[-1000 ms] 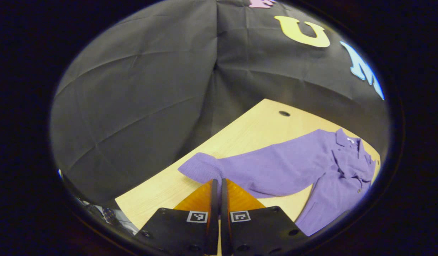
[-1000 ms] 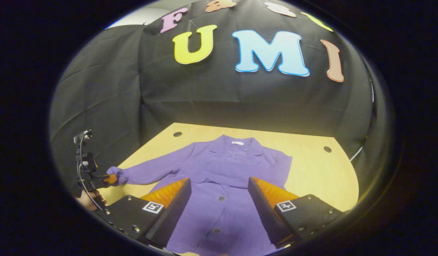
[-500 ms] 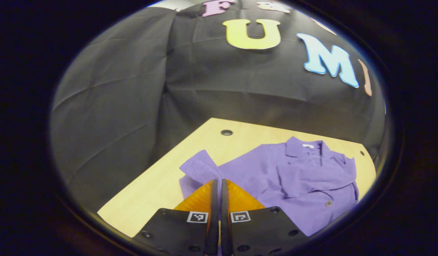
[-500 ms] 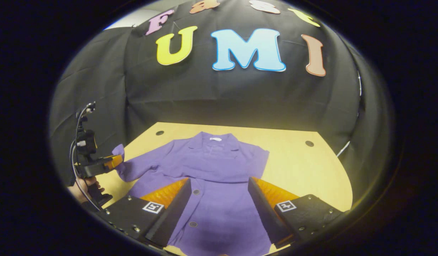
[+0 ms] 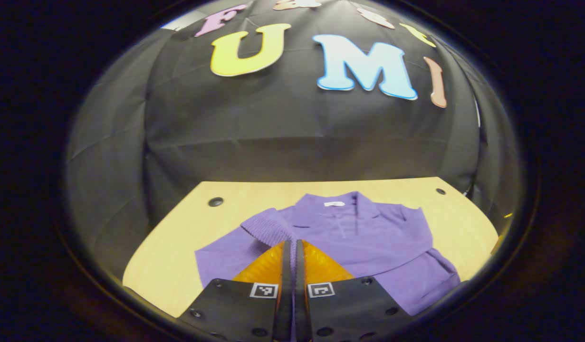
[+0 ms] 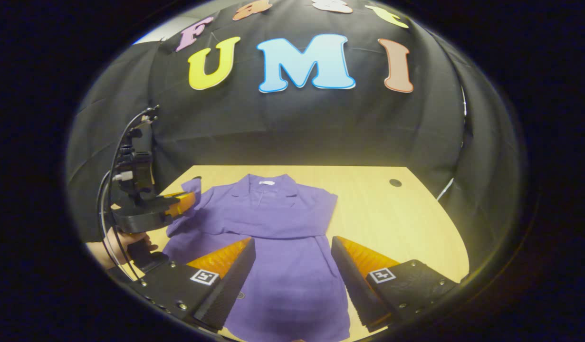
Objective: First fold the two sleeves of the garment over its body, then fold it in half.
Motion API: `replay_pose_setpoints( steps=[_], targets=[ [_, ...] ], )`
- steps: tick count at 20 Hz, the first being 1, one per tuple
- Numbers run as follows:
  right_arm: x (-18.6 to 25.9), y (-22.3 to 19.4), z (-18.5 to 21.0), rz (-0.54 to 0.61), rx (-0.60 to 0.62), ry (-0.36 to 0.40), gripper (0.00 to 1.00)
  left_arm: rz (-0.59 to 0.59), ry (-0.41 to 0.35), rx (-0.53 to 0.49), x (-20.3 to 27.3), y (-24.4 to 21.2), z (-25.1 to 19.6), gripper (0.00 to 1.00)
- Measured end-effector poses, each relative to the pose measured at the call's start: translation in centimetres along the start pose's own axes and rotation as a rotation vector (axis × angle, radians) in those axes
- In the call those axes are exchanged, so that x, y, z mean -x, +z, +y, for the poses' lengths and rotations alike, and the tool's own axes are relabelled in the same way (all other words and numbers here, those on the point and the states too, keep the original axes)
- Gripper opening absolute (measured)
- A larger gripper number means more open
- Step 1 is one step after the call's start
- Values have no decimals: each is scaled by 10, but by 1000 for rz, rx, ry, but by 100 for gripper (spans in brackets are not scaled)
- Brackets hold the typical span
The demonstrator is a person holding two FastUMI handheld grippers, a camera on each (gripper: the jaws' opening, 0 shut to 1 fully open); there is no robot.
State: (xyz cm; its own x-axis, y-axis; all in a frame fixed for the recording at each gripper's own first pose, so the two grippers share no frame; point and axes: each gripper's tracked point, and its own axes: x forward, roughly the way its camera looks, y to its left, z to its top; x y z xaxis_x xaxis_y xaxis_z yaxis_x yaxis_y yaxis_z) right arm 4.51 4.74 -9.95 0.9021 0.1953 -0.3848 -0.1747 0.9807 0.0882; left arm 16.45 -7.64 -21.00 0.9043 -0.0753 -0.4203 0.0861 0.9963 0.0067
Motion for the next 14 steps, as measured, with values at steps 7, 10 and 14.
replay_pose_setpoints(
  steps=[7, 10, 14],
  targets=[
    [6, -19, -44, 31, -53, -42, 99, -1, -82, -86, -31, 7, -92, 9],
    [5, -21, -60, 38, -65, -45, 99, 6, -115, -122, -41, 3, -133, 8],
    [0, -23, -79, 46, -69, -34, 99, 22, -164, -207, -61, -10, -191, 9]
  ],
)
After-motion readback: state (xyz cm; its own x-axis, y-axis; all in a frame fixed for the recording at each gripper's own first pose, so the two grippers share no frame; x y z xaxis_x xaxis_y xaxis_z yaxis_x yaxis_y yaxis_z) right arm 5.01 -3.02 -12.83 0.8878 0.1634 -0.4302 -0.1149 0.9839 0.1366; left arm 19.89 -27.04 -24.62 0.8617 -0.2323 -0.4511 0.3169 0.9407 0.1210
